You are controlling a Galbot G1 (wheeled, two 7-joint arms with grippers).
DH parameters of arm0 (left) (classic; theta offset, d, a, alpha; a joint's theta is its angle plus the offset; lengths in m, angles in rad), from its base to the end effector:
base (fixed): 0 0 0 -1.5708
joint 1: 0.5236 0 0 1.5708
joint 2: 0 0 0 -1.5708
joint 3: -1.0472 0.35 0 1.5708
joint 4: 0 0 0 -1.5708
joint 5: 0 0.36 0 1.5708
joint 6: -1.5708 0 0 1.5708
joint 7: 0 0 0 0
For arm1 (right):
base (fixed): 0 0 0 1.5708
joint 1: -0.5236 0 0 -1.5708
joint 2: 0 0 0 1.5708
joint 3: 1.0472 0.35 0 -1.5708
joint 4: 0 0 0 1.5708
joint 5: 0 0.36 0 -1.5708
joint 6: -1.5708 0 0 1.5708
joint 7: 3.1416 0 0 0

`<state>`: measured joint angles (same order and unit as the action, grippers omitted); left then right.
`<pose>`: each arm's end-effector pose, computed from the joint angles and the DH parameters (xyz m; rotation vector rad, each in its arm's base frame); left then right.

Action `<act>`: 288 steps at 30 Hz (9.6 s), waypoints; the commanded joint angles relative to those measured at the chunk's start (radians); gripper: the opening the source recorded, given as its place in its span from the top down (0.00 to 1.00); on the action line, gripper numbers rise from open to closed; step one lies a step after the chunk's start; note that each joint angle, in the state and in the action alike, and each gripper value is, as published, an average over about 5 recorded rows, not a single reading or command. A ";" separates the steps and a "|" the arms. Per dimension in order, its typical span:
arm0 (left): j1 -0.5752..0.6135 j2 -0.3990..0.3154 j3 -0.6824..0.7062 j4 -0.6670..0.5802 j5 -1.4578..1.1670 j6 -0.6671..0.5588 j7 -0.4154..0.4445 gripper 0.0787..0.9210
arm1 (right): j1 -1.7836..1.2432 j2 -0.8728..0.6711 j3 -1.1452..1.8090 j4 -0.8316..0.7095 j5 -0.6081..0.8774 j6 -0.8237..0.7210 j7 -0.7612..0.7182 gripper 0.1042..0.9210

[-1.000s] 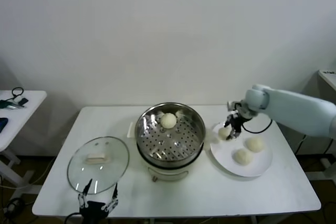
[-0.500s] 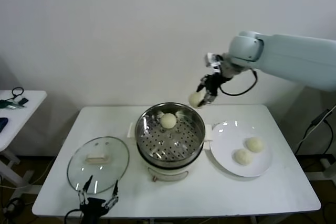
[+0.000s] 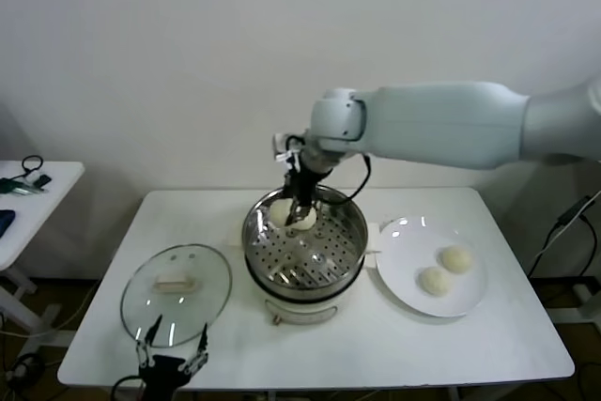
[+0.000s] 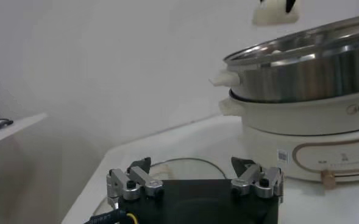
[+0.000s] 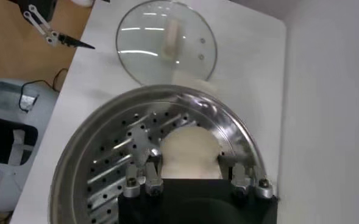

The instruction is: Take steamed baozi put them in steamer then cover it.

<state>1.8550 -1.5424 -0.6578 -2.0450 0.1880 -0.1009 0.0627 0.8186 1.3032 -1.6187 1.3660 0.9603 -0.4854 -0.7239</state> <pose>0.0861 0.0481 -0.3568 -0.0247 -2.8648 -0.4115 0.5210 0.1740 -0.0410 1.4896 -1.4453 1.3758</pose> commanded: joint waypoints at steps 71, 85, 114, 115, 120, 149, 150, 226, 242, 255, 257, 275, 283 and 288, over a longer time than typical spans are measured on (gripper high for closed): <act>0.022 -0.013 0.001 -0.013 0.016 -0.018 -0.006 0.12 | -0.465 -0.680 0.162 -0.051 -0.668 0.189 -0.169 0.12; 0.016 -0.013 -0.002 0.000 0.015 -0.019 -0.008 0.12 | -0.546 -0.620 0.219 -0.129 -0.691 0.191 -0.149 0.12; 0.019 -0.020 0.015 -0.022 0.035 -0.018 -0.008 0.12 | 0.284 -0.444 -0.149 0.021 -0.573 0.643 -0.342 0.31; 0.021 -0.019 0.015 -0.024 0.036 -0.019 -0.008 0.12 | 0.323 -0.422 -0.143 0.043 -0.566 0.679 -0.343 0.31; 0.025 -0.017 0.011 -0.028 0.037 -0.019 -0.008 0.12 | 0.411 -0.323 -0.067 0.223 -0.600 0.796 -0.301 0.31; 0.037 -0.025 -0.018 -0.027 0.030 -0.026 -0.012 0.12 | -0.148 -0.111 0.028 0.237 -1.158 0.861 -0.133 0.31; 0.036 -0.025 -0.018 -0.027 0.031 -0.026 -0.012 0.12 | -0.155 -0.108 0.030 0.231 -1.164 0.860 -0.132 0.31; 0.040 -0.041 -0.010 -0.022 0.040 -0.041 -0.015 0.12 | -0.679 -0.533 0.491 -0.542 -0.879 0.465 -0.293 0.12; 0.037 -0.038 -0.010 -0.023 0.038 -0.043 -0.017 0.12 | -0.523 -0.580 0.372 -0.424 -0.820 0.424 -0.284 0.33; 0.045 -0.033 -0.001 -0.038 0.045 -0.047 -0.016 0.12 | 0.258 -0.551 -0.132 0.024 -0.311 0.303 -0.304 0.35; 0.045 -0.031 0.001 -0.041 0.044 -0.047 -0.016 0.12 | 0.325 -0.513 -0.141 0.115 -0.229 0.261 -0.277 0.35; 0.042 -0.016 -0.005 -0.059 0.023 -0.037 -0.012 0.12 | 0.029 -0.267 -0.055 0.154 -0.241 0.128 -0.080 0.35; 0.042 -0.017 -0.012 -0.051 0.018 -0.040 -0.014 0.12 | -0.098 -0.250 -0.031 0.087 -0.338 0.112 -0.050 0.35; 0.041 -0.017 -0.016 -0.050 0.016 -0.040 -0.014 0.12 | -0.143 -0.245 -0.020 0.065 -0.357 0.100 -0.035 0.35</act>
<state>1.8952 -1.5587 -0.6737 -2.0961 0.2045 -0.1397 0.0489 0.7754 1.0266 -1.6404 1.4565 0.6492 -0.3618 -0.7947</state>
